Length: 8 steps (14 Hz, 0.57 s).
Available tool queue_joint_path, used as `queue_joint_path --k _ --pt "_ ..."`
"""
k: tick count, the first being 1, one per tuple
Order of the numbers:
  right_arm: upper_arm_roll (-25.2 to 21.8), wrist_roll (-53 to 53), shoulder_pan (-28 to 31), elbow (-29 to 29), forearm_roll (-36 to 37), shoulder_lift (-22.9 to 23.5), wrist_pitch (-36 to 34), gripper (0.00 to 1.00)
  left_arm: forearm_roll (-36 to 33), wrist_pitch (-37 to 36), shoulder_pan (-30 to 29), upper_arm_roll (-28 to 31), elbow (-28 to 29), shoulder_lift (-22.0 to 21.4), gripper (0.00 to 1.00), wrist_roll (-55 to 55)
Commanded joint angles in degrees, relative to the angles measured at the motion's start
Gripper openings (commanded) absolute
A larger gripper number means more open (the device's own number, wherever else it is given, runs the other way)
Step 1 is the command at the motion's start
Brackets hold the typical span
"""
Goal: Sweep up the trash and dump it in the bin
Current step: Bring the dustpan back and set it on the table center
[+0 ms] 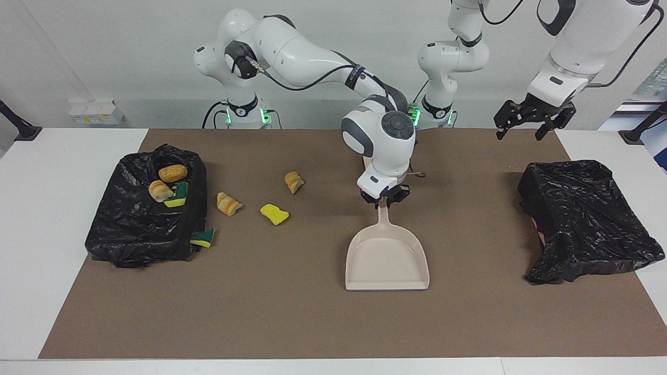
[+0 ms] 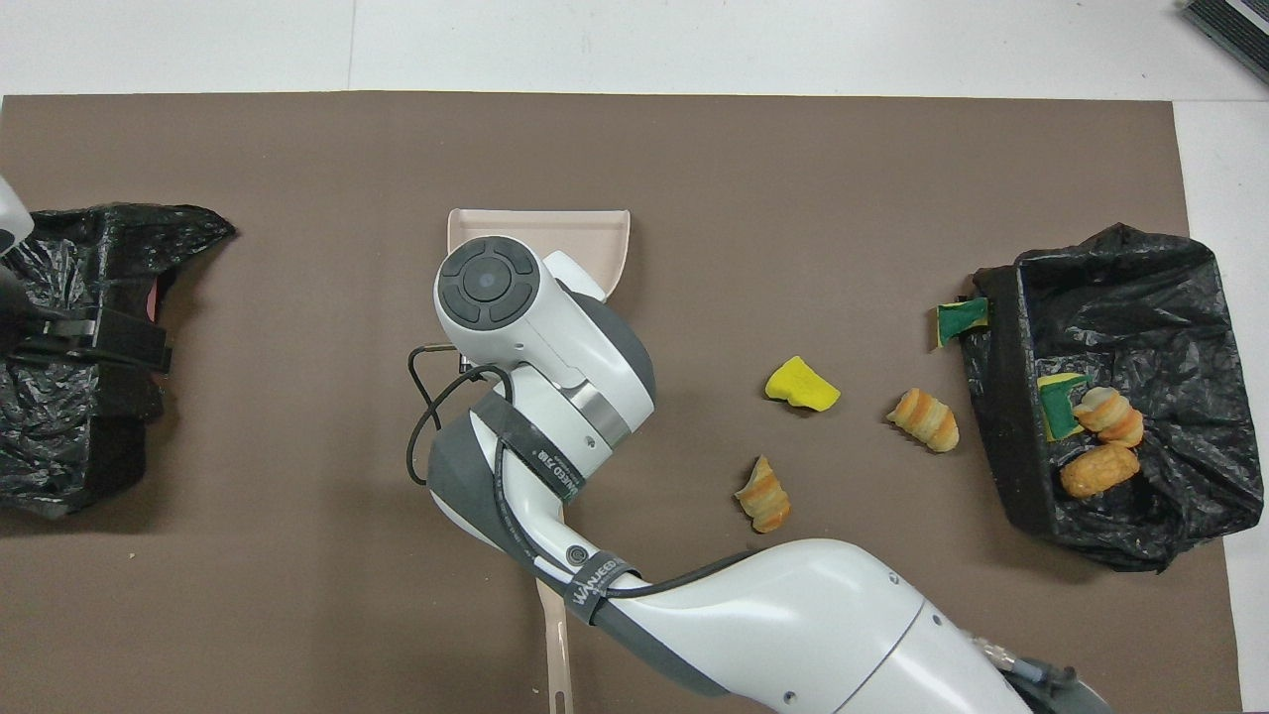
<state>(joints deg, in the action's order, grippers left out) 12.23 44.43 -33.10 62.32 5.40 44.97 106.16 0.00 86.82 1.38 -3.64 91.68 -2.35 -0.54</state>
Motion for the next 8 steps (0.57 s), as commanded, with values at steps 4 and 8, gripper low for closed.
queue_joint_path --k 4,8 --pt "0.51 0.13 1.63 1.93 -0.47 -1.98 1.86 0.75 0.35 6.16 1.61 0.04 4.82 -0.03 1.00 -0.60" --pt "0.60 0.04 2.25 6.82 -1.18 -9.26 0.01 0.98 0.88 9.41 4.15 0.04 4.83 4.01 1.00 0.01"
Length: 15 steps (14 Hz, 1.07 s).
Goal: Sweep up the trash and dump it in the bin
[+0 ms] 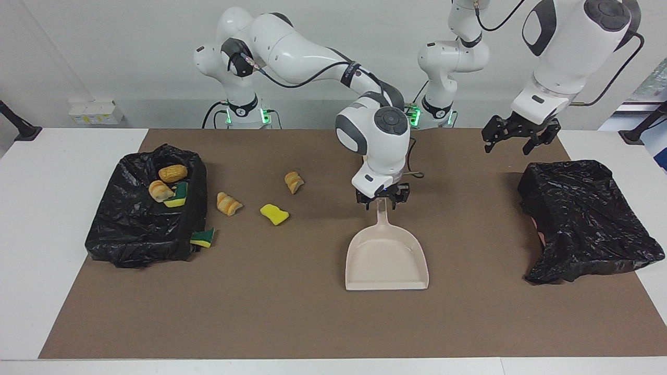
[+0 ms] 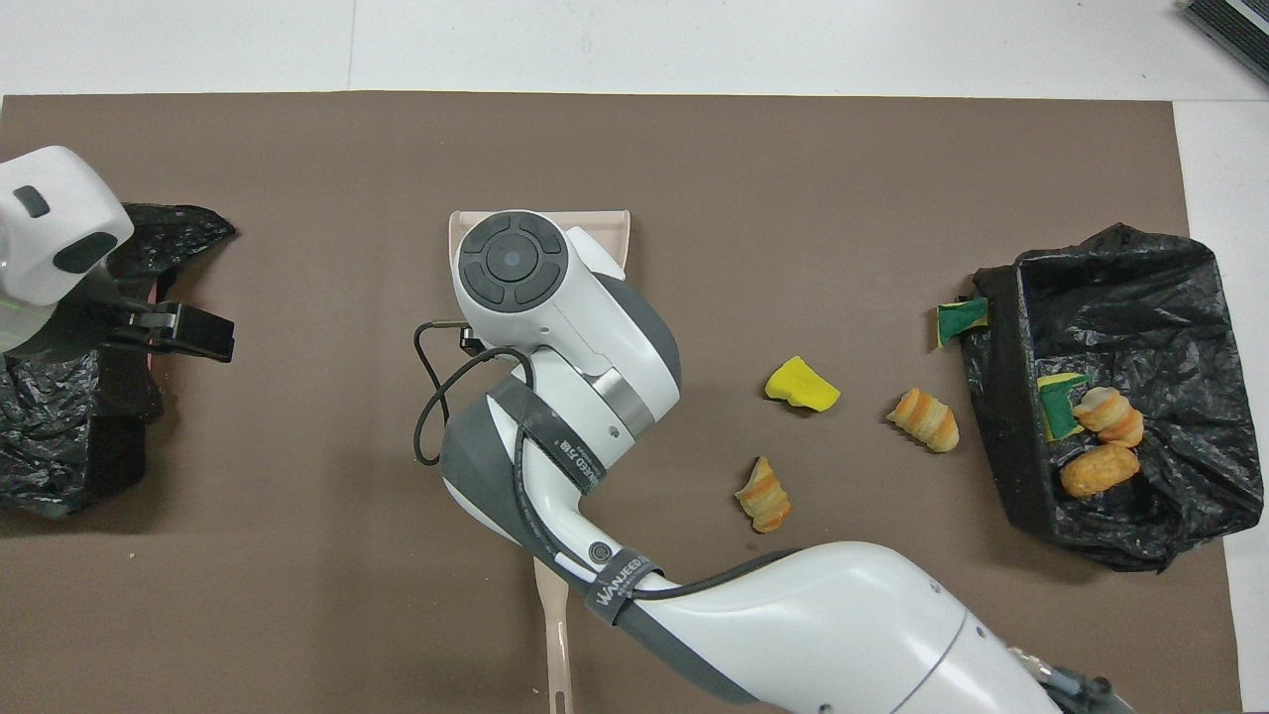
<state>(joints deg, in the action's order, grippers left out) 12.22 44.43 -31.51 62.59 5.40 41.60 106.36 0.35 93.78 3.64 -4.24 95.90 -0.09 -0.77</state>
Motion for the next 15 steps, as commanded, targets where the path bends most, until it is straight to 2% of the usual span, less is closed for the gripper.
queue_joint_path --k 1,4,5,7,11,15 --pt "0.61 -0.21 0.57 10.58 -1.18 -8.97 -0.19 1.00 0.53 2.99 2.86 0.64 0.61 2.55 1.00 0.41" --pt "0.87 -0.30 0.05 23.85 -1.53 -19.16 -0.19 1.00 0.53 6.15 6.46 0.64 0.78 5.88 1.00 3.30" --pt "2.35 0.04 -0.13 28.85 -2.49 -22.41 0.51 1.00 0.53 7.29 8.21 0.64 0.87 6.76 1.00 5.32" --pt "4.12 0.49 -0.30 35.99 -4.68 -26.47 1.65 1.00 0.53 9.22 10.07 0.55 0.87 8.96 1.00 8.49" --pt "4.21 3.99 -5.83 48.83 -9.70 -29.91 11.92 1.00 0.62 13.88 15.86 0.55 0.78 13.71 1.00 15.95" --pt "4.74 5.23 -8.39 56.40 -9.97 -32.46 15.88 1.00 3.33 17.22 20.52 0.55 1.05 17.40 1.00 21.15"
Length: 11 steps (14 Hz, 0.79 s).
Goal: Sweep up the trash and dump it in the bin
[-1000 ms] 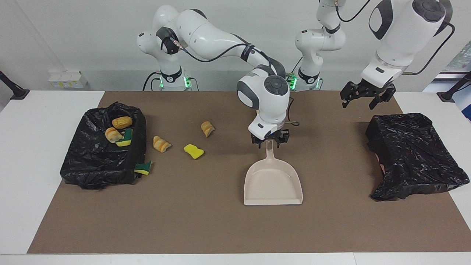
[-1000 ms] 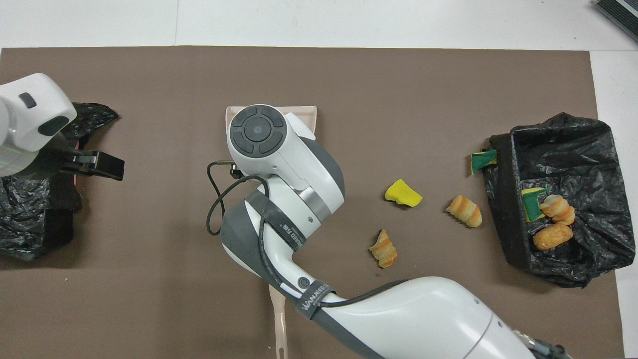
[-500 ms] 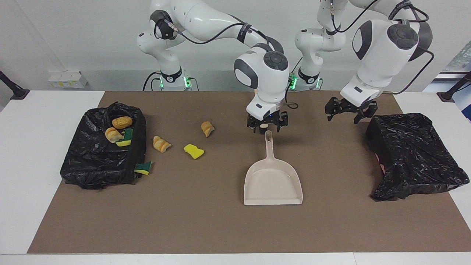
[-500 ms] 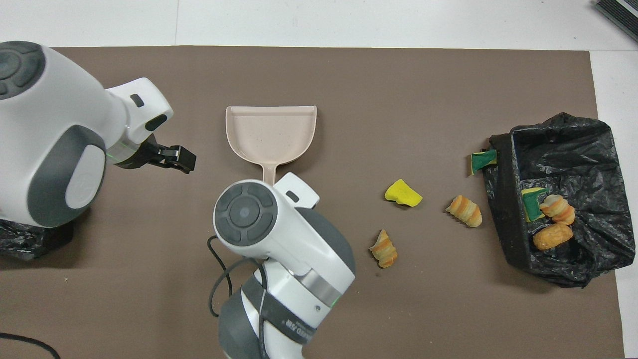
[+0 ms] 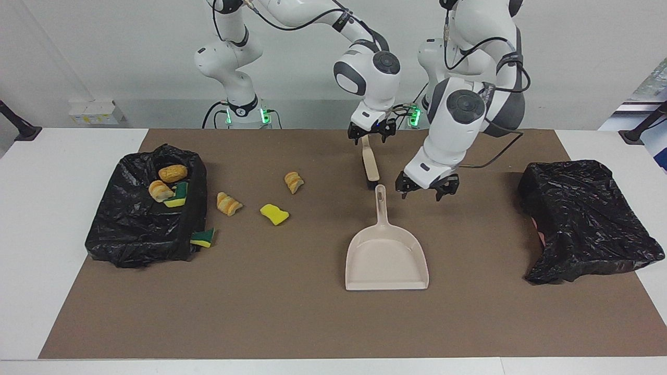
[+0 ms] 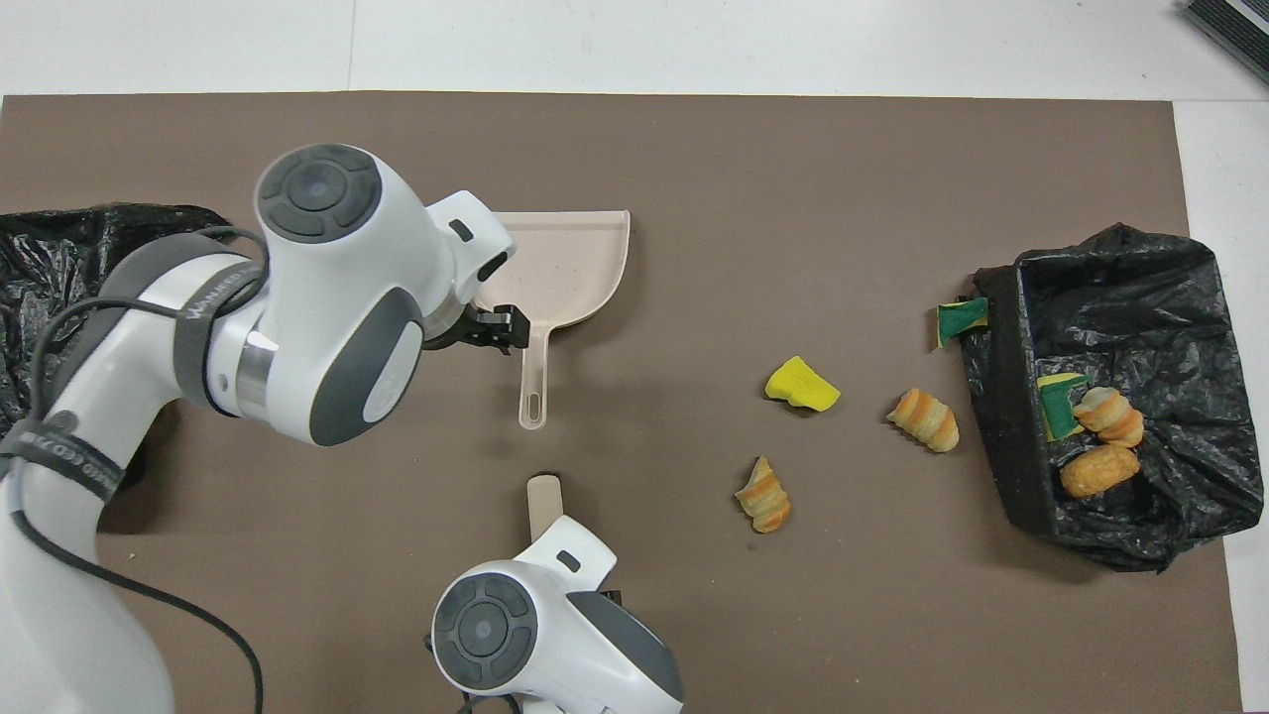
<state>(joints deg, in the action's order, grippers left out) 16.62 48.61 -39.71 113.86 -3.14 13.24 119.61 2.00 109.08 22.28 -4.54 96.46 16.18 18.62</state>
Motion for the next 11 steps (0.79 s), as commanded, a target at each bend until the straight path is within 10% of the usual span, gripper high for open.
queue_joint_path --k 1,8,11 --pt "0.34 1.13 -0.36 5.66 -1.43 -4.45 2.91 1.00 1.78 2.63 2.93 0.84 0.74 1.92 1.00 2.64" --pt "0.52 0.61 -2.82 10.32 -9.33 -7.70 3.26 1.00 4.16 7.98 5.67 0.84 5.74 3.59 0.81 4.75" --pt "0.52 0.08 -2.82 11.64 -9.69 -7.97 6.06 0.95 4.16 8.43 5.67 0.93 5.84 3.60 0.22 5.11"
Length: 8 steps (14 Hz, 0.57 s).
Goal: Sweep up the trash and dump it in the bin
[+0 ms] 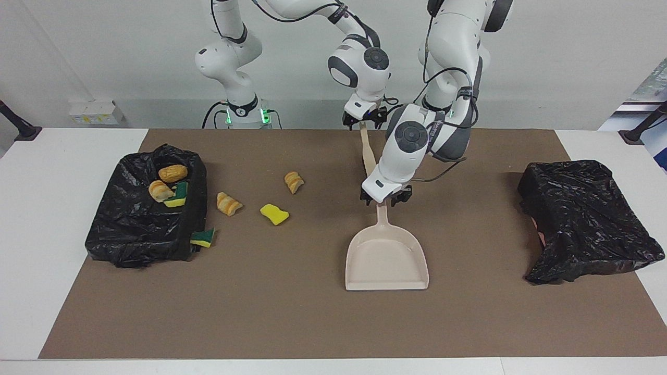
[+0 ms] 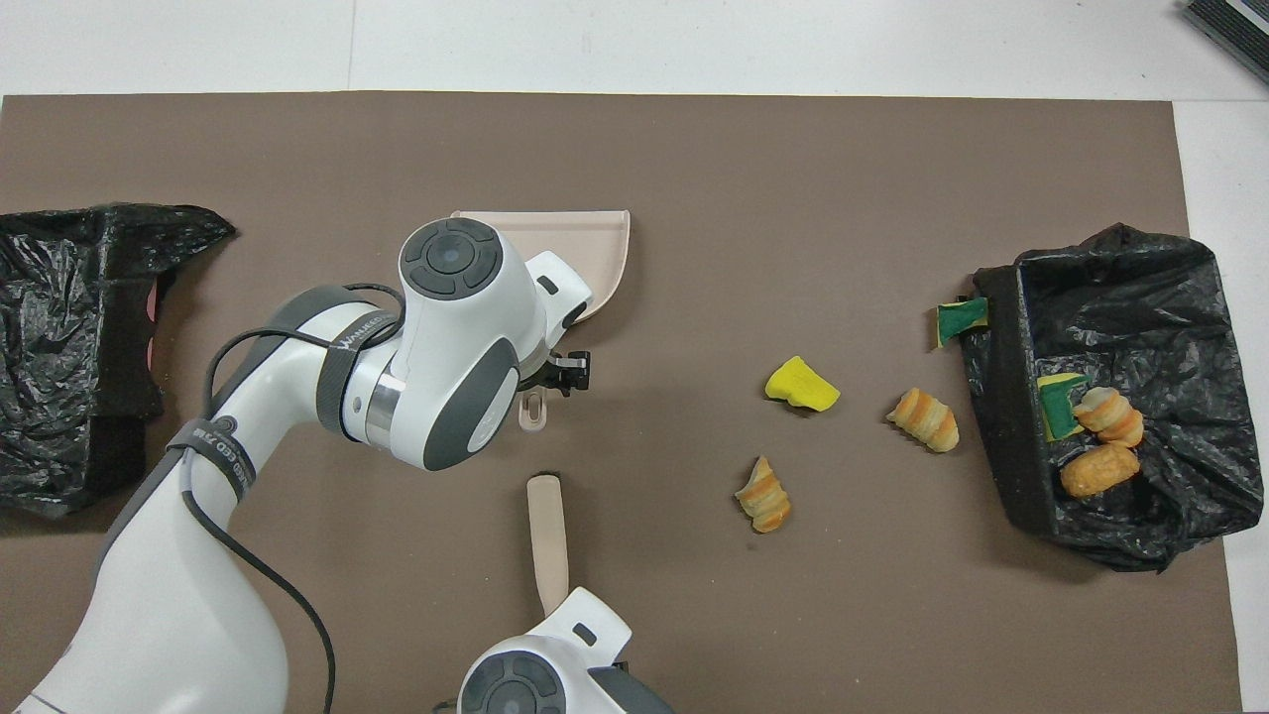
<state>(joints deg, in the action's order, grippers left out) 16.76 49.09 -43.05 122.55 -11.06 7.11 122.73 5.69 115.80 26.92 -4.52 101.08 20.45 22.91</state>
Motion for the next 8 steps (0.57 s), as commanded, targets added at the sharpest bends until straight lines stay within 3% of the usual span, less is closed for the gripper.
queue_joint_path --k 1,2,3,4,5,8 --pt "0.38 -0.84 0.43 3.56 -1.77 -1.75 3.65 0.83 0.46 1.71 1.03 0.92 1.14 -0.67 0.00 0.82" --pt "0.38 -1.01 0.43 3.66 -1.77 -1.75 4.01 0.64 0.38 1.80 0.95 0.92 0.97 -0.67 0.00 0.73" --pt "0.38 0.03 0.25 3.57 -1.77 -1.75 4.01 0.36 0.11 1.89 0.77 1.00 0.79 -0.76 0.00 -0.05" --pt "0.38 0.04 -0.44 3.39 -1.77 -1.75 3.93 0.14 -0.24 1.45 0.33 1.00 0.27 -0.85 0.00 -0.32" --pt "0.38 0.21 -0.54 3.22 -1.77 -1.75 4.27 0.00 -0.33 1.01 0.16 1.09 -0.17 -1.37 0.00 -1.80" --pt "0.20 1.26 -0.80 3.04 -0.63 -2.10 4.97 0.00 -0.42 0.13 -2.82 1.62 -0.35 -3.13 0.00 -10.48"
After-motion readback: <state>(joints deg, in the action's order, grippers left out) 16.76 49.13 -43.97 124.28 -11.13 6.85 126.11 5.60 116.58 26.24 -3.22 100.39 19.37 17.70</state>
